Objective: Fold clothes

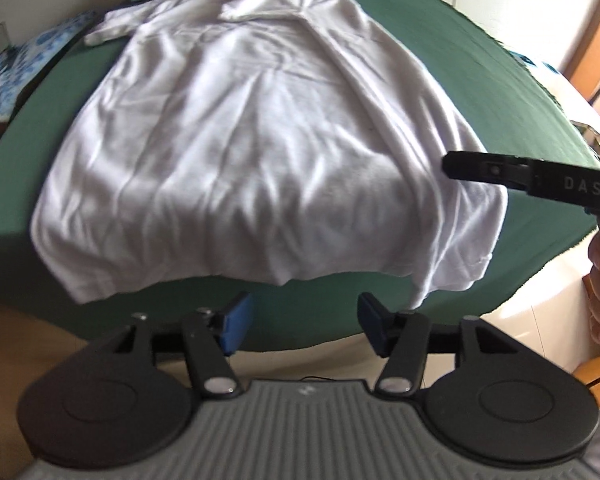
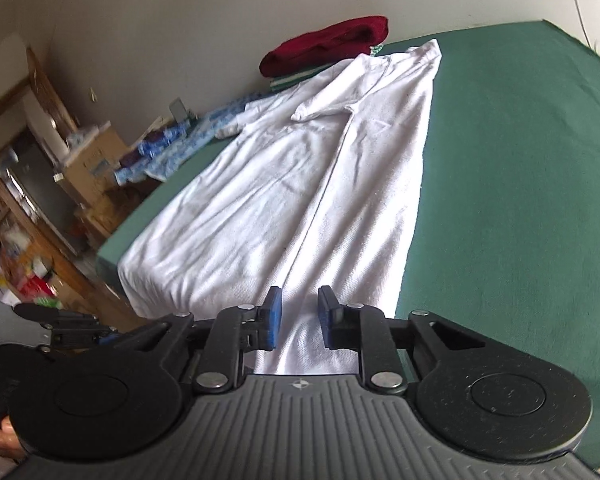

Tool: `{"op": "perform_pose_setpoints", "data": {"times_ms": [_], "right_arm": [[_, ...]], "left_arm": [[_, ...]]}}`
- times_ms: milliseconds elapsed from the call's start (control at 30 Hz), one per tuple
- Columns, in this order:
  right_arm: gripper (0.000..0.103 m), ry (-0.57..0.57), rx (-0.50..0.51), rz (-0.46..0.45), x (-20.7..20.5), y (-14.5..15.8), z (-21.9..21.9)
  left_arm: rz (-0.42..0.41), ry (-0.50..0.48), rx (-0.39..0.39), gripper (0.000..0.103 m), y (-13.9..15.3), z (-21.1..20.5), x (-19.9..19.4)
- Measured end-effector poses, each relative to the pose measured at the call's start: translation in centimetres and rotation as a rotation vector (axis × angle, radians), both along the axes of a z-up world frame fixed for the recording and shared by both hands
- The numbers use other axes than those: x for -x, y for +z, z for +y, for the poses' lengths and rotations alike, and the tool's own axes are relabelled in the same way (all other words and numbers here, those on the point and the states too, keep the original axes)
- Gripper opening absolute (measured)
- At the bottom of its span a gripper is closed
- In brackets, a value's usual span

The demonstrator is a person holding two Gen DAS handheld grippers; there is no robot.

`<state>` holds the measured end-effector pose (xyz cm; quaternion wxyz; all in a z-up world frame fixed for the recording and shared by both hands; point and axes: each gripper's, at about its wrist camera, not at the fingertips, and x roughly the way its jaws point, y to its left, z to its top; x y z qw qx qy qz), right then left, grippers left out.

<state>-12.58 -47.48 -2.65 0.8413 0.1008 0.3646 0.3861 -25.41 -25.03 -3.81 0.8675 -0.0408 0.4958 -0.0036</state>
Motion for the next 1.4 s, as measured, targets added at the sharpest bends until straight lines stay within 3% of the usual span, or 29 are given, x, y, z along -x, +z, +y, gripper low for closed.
{"op": "perform_pose_setpoints", "data": {"times_ms": [167, 267, 367, 433, 500, 633, 667, 700, 733, 767, 833, 967, 1133, 1233, 1400], "right_arm": [[0.019, -0.030, 0.020, -0.049, 1.1, 0.3, 1.1], [0.019, -0.087, -0.028, -0.022, 1.5, -0.1, 0.6], [0.019, -0.098, -0.002, 0.002, 1.4, 0.3, 1.0], [0.019, -0.097, 0.044, 0.023, 1.0, 0.9, 1.6], [0.019, -0.124, 0.074, 0.026, 0.2, 2.8, 2.8], [0.026, -0.177, 0.134, 0.032, -1.5, 6.6, 5.0], [0.028, -0.191, 0.149, 0.033, -2.0, 7.5, 5.6], [0.040, -0.202, 0.140, -0.003, -2.4, 9.1, 6.7], [0.061, -0.208, 0.148, -0.023, -2.8, 10.2, 7.8], [0.070, -0.216, 0.170, -0.043, -3.3, 11.2, 9.3], [0.072, -0.213, 0.207, -0.079, -4.0, 12.9, 12.1], [0.072, -0.095, 0.217, -0.141, -6.5, 16.2, 17.2], [0.074, 0.057, 0.347, -0.287, -11.5, 19.1, 25.7], [0.075, 0.155, 0.395, -0.336, -14.8, 17.8, 30.8], [0.075, 0.270, 0.537, -0.311, -20.5, 12.1, 39.8]], "left_arm": [[0.004, 0.015, -0.020, 0.061, 0.5, 1.4, 0.6], [-0.038, 0.021, -0.028, 0.062, 1.4, 3.2, -0.5], [-0.093, 0.033, -0.030, 0.070, 2.4, 5.7, -1.6], [-0.135, 0.050, -0.052, 0.082, 3.0, 7.9, -2.1], [-0.161, 0.068, -0.084, 0.090, 3.5, 10.5, -2.5], [-0.189, 0.077, -0.068, 0.091, 3.2, 15.1, -3.4], [-0.187, 0.078, -0.048, 0.092, 2.9, 16.1, -3.7], [-0.179, 0.072, -0.026, 0.092, 2.5, 16.8, -4.1], [-0.170, 0.066, -0.005, 0.092, 2.0, 17.5, -4.5], [-0.161, 0.058, 0.012, 0.092, 1.7, 18.0, -4.8], [-0.158, 0.032, 0.048, 0.094, 1.3, 18.8, -5.0], [-0.178, -0.049, 0.098, 0.099, 1.2, 19.3, -4.8], [-0.175, -0.164, 0.208, 0.095, 1.2, 19.0, -4.8], [-0.175, -0.186, 0.234, 0.095, 1.1, 19.0, -5.0], [-0.118, -0.179, 0.343, 0.092, 1.3, 20.3, -5.8]]}}
